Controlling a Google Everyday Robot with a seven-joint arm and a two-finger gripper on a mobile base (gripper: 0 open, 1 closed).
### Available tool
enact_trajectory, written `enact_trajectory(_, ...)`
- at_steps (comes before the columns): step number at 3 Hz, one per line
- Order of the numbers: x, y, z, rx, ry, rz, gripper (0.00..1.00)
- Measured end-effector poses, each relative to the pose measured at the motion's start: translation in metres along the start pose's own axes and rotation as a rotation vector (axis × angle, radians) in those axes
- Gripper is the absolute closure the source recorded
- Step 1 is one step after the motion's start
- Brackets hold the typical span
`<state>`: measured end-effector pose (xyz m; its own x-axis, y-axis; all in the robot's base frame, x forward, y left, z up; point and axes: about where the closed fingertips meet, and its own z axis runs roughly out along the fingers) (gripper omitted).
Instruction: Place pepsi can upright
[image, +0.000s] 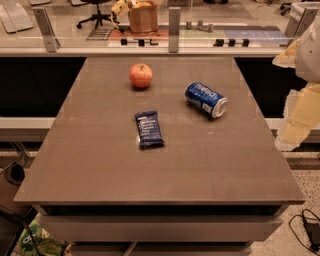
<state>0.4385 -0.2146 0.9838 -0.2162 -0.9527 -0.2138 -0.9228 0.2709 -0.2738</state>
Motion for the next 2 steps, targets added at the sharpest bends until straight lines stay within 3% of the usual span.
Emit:
enact_trajectory(1,0.000,0.000,0.000,0.000,0.000,0.000,0.00)
enact_trajectory(2,-0.002,-0.018,-0.001,0.033,-0.020,0.052,0.00)
